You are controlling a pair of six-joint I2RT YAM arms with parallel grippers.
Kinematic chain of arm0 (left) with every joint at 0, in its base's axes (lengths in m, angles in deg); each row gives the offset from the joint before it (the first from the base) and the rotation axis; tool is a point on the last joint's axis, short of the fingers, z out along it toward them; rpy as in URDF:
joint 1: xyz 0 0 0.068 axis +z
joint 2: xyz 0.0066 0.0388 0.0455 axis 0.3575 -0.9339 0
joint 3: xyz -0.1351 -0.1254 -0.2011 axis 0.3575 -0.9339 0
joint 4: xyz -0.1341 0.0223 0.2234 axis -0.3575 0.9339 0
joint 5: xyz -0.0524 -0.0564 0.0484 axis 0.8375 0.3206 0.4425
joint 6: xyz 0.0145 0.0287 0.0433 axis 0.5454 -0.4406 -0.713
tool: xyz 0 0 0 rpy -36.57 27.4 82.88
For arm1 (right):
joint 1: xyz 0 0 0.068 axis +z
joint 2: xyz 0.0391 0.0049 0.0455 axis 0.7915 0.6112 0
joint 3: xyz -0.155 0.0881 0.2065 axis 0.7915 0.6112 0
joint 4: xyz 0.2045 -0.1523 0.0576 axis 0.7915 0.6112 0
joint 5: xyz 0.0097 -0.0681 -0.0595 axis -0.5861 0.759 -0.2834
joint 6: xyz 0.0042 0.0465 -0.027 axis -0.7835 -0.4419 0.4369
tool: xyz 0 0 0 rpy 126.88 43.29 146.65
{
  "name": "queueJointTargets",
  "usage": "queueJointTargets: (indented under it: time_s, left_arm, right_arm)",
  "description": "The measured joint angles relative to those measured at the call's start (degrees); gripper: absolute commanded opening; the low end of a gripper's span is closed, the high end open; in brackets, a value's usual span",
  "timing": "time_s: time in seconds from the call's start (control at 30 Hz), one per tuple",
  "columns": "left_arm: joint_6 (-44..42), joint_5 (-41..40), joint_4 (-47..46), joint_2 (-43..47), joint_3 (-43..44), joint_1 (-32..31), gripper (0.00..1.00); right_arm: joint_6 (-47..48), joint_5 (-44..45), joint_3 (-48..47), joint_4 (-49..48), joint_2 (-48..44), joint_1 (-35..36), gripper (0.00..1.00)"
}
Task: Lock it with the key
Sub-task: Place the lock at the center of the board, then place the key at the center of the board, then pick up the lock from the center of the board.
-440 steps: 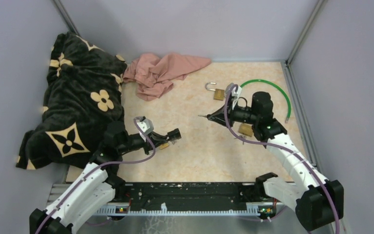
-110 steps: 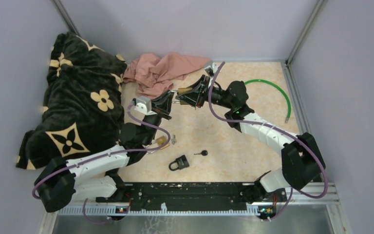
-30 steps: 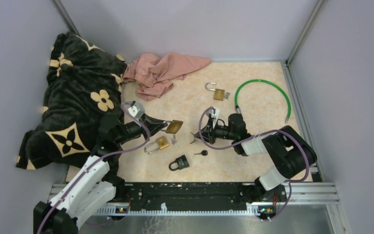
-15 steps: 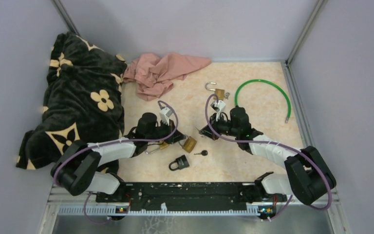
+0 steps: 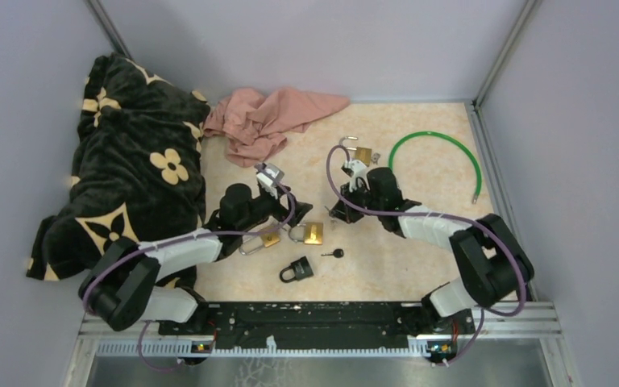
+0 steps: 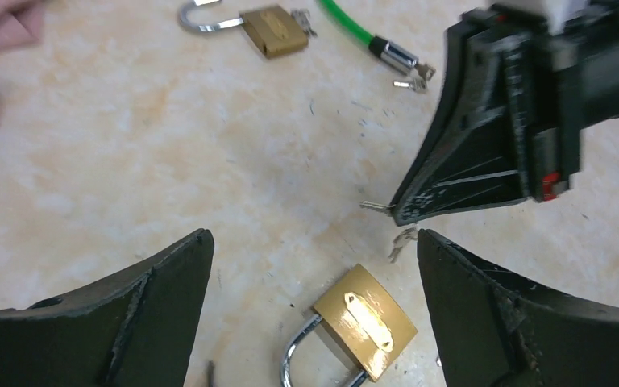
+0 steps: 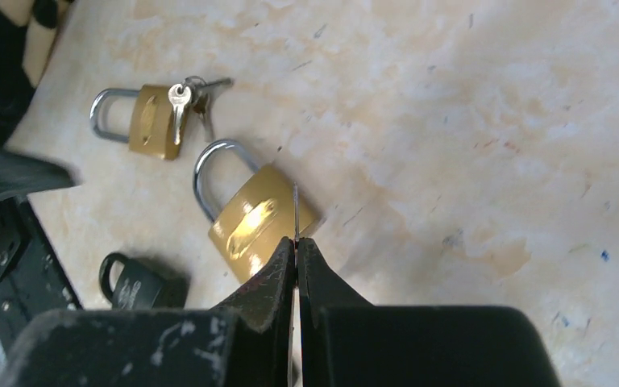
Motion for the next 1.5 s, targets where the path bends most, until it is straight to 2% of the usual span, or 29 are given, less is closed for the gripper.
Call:
queueJointTargets:
  time_s: [0.17, 0.47, 0.5, 0.57, 0.6, 0.63, 0.77, 0.9, 0.97, 1.07, 1.1, 1.23, 1.37, 1.5]
  left_arm:
    - [-4.46, -3.67, 0.39, 10.25, -3.34, 0.02, 0.99]
    - [-6.08, -6.64, 1.27, 24.33, -11.34, 1.03, 0.99]
    - [-5.81, -6.62, 1.42, 25.4, -12.11, 1.51, 0.99]
    - [-5.05, -6.58, 1.6, 27.39, -13.53, 2.51, 0.99]
    - [-4.63, -6.54, 1.75, 28.63, -14.29, 3.17, 0.99]
    - [-4.26, -6.51, 1.84, 29.88, -14.95, 3.87, 0.99]
    - [-2.45, -6.32, 1.81, 33.92, -16.83, 6.75, 0.99]
    - [-0.07, -5.77, 1.68, 37.03, -19.3, 9.55, 0.99]
    - [0.72, -5.57, 1.66, 38.29, -20.44, 10.51, 0.99]
    - [2.12, -5.25, 1.51, 39.58, -21.49, 11.85, 0.99]
    - [2.6, -5.14, 1.46, 39.89, -21.62, 12.24, 0.99]
    - [4.17, -4.37, 1.29, 40.85, -21.73, 13.64, 0.99]
    - [5.11, -3.48, 0.92, 40.98, -21.81, 14.14, 0.99]
    - [5.57, -2.75, 0.44, 41.0, -21.88, 14.58, 0.99]
  right_arm:
    - [1.14, 1.86, -7.39, 1.84, 9.11, 0.33, 0.0]
    - [4.76, 6.75, -14.91, 7.78, 17.75, 4.04, 0.0]
    - [4.98, 6.99, -15.34, 7.8, 18.12, 4.2, 0.08]
    - [5.75, 7.72, -16.96, 8.81, 19.54, 4.39, 0.48]
    - [6.38, 7.93, -17.97, 9.79, 20.35, 4.42, 0.88]
    - [6.97, 7.98, -18.88, 11.26, 20.96, 4.5, 0.98]
    - [8.0, 8.59, -23.67, 15.91, 20.9, 4.66, 0.99]
    - [7.96, 14.71, -25.97, 22.86, 18.21, 3.82, 0.98]
    - [7.52, 20.74, -29.7, 27.34, 17.79, 2.32, 0.9]
    - [6.82, 29.53, -38.88, 32.7, 20.13, -1.4, 0.67]
    - [6.32, 32.11, -43.69, 33.99, 22.51, -3.13, 0.65]
    - [3.58, 38.34, -57.35, 36.35, 32.96, -8.04, 0.7]
    - [0.92, 41.92, -62.45, 40.0, 40.61, -10.43, 0.71]
    - [-1.53, 42.6, -65.75, 42.93, 44.94, -9.94, 0.71]
